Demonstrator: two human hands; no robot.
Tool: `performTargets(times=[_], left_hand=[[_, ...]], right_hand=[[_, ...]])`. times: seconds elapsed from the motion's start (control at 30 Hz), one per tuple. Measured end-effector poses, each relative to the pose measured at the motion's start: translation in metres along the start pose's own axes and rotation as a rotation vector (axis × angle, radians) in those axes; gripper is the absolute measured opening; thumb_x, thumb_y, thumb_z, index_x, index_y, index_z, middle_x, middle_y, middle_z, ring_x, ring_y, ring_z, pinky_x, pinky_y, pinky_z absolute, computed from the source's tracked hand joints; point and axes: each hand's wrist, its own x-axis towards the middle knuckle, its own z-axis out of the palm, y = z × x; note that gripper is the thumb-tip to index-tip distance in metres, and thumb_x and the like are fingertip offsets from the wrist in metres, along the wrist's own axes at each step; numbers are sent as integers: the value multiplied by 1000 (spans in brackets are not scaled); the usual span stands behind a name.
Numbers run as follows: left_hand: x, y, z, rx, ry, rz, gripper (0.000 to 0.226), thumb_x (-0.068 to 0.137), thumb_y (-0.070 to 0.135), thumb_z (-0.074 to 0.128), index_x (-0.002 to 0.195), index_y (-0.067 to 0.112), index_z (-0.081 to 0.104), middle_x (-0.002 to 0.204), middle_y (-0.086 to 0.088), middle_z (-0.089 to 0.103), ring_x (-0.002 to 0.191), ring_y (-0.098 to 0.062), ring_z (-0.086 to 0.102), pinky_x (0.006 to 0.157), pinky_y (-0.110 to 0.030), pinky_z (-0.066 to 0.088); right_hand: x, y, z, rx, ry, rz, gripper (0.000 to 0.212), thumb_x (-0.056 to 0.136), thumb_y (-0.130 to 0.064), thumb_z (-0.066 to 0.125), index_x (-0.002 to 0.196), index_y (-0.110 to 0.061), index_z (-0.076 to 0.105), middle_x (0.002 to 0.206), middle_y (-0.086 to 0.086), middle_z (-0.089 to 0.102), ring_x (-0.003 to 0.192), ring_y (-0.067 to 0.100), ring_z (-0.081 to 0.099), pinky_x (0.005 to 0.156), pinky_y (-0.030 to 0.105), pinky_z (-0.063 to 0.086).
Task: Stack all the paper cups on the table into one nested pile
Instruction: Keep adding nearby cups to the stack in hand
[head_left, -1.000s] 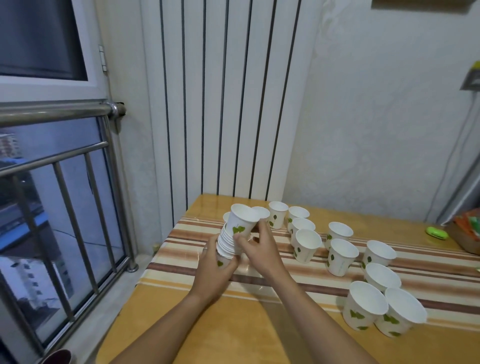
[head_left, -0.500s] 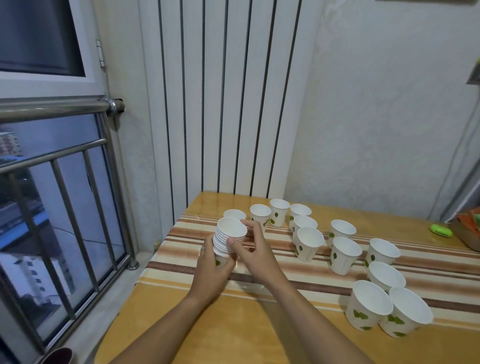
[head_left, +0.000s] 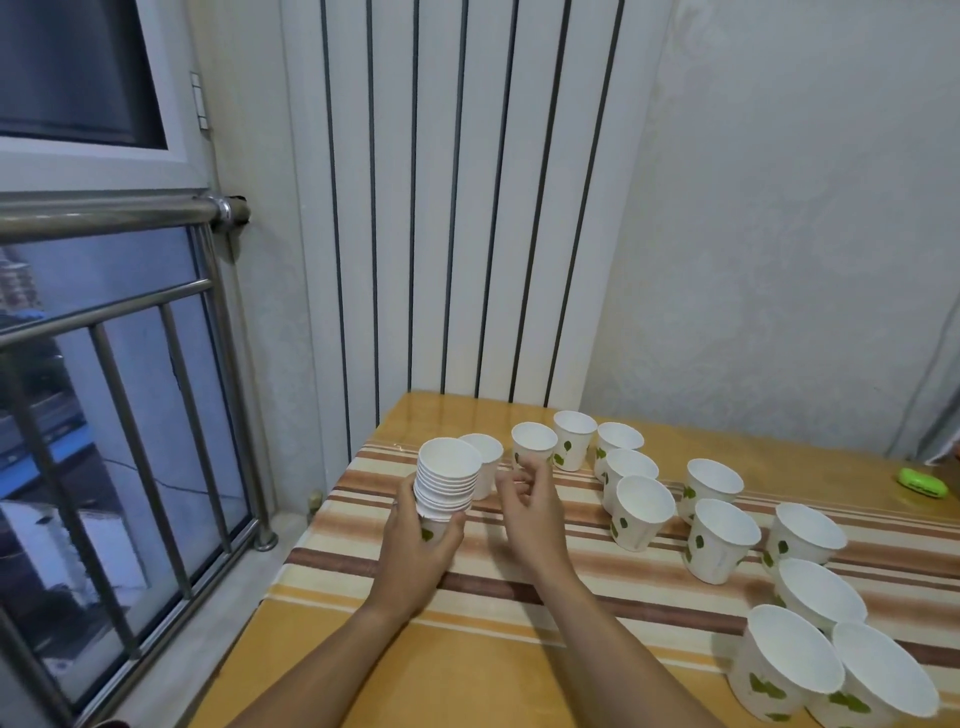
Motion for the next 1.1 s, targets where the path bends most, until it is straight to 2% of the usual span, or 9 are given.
performTargets(times=[0.2, 0.3, 0.6, 0.67, 0.77, 0.83, 0.9, 1.0, 1.1], left_hand=[[3, -5, 3, -13, 2, -3, 53, 88, 44, 72, 132, 26, 49, 124, 12, 68, 116, -8, 65, 93, -35, 57], [4, -6, 3, -28, -4, 5, 55, 88, 47, 70, 136, 27, 49, 127, 13, 68, 118, -8, 65, 95, -37, 57], [2, -6, 2, -35, -5, 25, 56, 91, 47, 72, 138, 28, 49, 132, 12, 66, 124, -11, 64, 99, -40, 57], [1, -6, 2, -31, 3, 26, 54, 91, 44, 73, 136, 27, 50, 130, 12, 67, 123, -10, 64, 97, -40, 57], [0, -7, 1, -24, 13, 25, 54, 90, 43, 73, 136, 26, 50, 128, 11, 66, 121, -11, 64, 96, -39, 57], [0, -7, 1, -18, 13, 27, 54, 90, 44, 73, 136, 26, 49, 128, 11, 66, 121, -13, 63, 96, -39, 57], [-2, -6, 1, -20, 14, 28, 54, 90, 44, 72, 135, 25, 49, 128, 11, 66, 121, -12, 63, 95, -35, 56], [-2, -7, 2, -22, 25, 29, 51, 92, 37, 75, 133, 23, 49, 125, 9, 66, 117, -8, 63, 92, -26, 54], [-1, -11, 2, -15, 36, 25, 48, 94, 29, 78, 132, 22, 50, 122, 9, 66, 114, -5, 62, 89, -19, 50]], right_hand=[[24, 25, 28, -141, -11, 69, 61, 91, -32, 75, 144, -15, 48, 141, 3, 59, 127, 22, 57, 107, 42, 50], [27, 26, 41, -143, -12, 72, 67, 87, -33, 79, 143, -17, 47, 142, 3, 58, 129, 23, 57, 107, 47, 51], [37, 25, 64, -250, 64, 56, 36, 96, -25, 63, 129, -17, 53, 129, 4, 67, 115, 26, 65, 100, 47, 53], [40, 29, 66, -251, 69, 71, 23, 96, -26, 63, 117, -20, 58, 126, 2, 69, 112, 24, 66, 100, 48, 54], [34, 28, 63, -186, 96, 69, 11, 93, -27, 68, 99, -27, 59, 106, -8, 69, 102, 18, 66, 94, 49, 56], [27, 21, 56, -192, 52, 73, 18, 93, -27, 70, 106, -26, 58, 114, -6, 66, 109, 19, 64, 93, 41, 54], [26, 17, 50, -221, -17, 101, 40, 90, -27, 76, 123, -20, 55, 130, -1, 62, 120, 21, 61, 96, 34, 49], [29, 14, 49, -221, -93, 127, 74, 83, -30, 83, 144, -15, 44, 144, 3, 56, 132, 24, 56, 108, 38, 48], [32, 11, 58, -202, -82, 134, 70, 87, -34, 77, 144, -17, 41, 139, 2, 58, 127, 25, 59, 106, 43, 50]])
